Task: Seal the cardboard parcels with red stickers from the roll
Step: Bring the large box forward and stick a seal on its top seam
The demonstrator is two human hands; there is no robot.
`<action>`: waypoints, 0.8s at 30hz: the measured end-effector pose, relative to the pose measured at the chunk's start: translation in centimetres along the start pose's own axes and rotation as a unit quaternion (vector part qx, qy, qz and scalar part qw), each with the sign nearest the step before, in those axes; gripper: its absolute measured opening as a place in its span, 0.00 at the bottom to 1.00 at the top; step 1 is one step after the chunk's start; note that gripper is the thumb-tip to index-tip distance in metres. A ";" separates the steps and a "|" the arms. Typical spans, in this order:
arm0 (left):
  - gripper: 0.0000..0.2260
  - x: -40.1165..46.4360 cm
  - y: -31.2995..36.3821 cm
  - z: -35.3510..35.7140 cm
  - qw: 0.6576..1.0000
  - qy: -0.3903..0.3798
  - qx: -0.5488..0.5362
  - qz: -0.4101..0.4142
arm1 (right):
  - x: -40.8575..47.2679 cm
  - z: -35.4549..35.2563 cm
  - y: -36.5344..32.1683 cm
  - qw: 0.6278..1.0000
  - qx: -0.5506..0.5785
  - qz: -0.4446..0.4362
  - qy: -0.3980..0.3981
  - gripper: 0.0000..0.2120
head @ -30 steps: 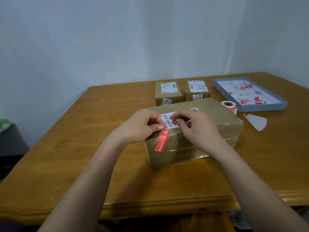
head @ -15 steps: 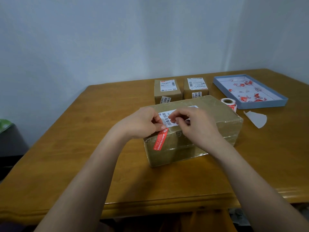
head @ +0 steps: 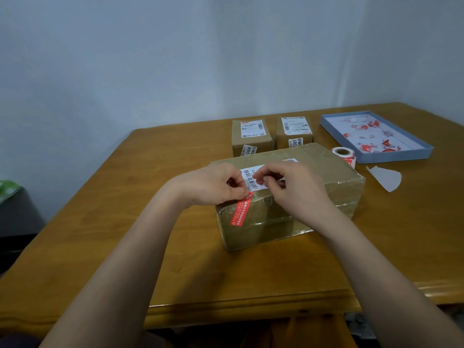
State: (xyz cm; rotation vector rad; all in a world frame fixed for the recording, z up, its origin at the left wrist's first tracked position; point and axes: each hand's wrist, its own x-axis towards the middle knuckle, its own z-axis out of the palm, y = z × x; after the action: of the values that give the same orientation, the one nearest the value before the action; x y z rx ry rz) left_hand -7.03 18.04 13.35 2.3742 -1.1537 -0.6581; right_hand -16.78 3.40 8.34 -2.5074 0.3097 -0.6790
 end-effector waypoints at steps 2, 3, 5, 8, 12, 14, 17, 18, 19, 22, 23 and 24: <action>0.04 0.0 -0.3 -0.1 1.000 0.006 -0.025 0.007 | 0.0 0.0 0.0 1.000 0.000 0.000 -0.001 0.11; 0.04 0.0 -0.3 -0.1 0.999 0.008 -0.032 0.010 | 0.0 0.0 0.0 1.000 0.000 0.000 0.000 0.11; 0.03 0.1 -0.4 0.0 0.999 0.020 -0.031 0.020 | 0.0 0.0 0.0 1.000 0.004 -0.001 0.002 0.11; 0.05 0.2 -0.5 0.4 0.996 0.056 -0.047 0.047 | -0.1 -0.1 0.1 1.000 0.027 0.000 -0.009 0.09; 0.06 0.2 -1.3 0.7 0.987 0.079 -0.122 0.070 | -0.1 -0.5 0.0 0.995 0.087 0.003 -0.043 0.09; 0.04 0.3 -1.7 0.6 0.982 0.084 -0.153 0.076 | -0.1 -0.8 -0.1 0.991 0.120 0.009 -0.060 0.10; 0.05 0.3 -2.0 0.6 0.976 0.079 -0.184 0.085 | -0.1 -1.2 -0.3 0.984 0.160 0.017 -0.082 0.10; 0.05 0.3 -2.1 0.6 0.974 0.077 -0.193 0.090 | -0.1 -1.3 -0.4 0.982 0.168 0.020 -0.085 0.10; 0.07 0.3 -2.1 0.6 0.972 0.075 -0.201 0.096 | -0.1 -1.3 -0.4 0.981 0.173 0.023 -0.086 0.10; 0.10 0.3 -2.3 0.9 0.963 0.084 -0.228 0.115 | 0.0 -1.3 -0.5 0.978 0.187 0.033 -0.087 0.11; 0.10 0.4 -2.3 0.9 0.960 0.088 -0.237 0.122 | 0.0 -1.3 -0.5 0.977 0.190 0.036 -0.087 0.11; 0.10 0.4 -2.4 1.0 0.957 0.092 -0.243 0.130 | 0.0 -1.2 -0.5 0.977 0.190 0.038 -0.087 0.11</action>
State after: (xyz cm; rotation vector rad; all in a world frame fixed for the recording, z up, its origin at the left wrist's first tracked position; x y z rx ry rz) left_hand -5.91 18.92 11.16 1.7930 -1.0538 -0.5421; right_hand -17.35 3.33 9.55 -2.1577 0.1905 -0.4367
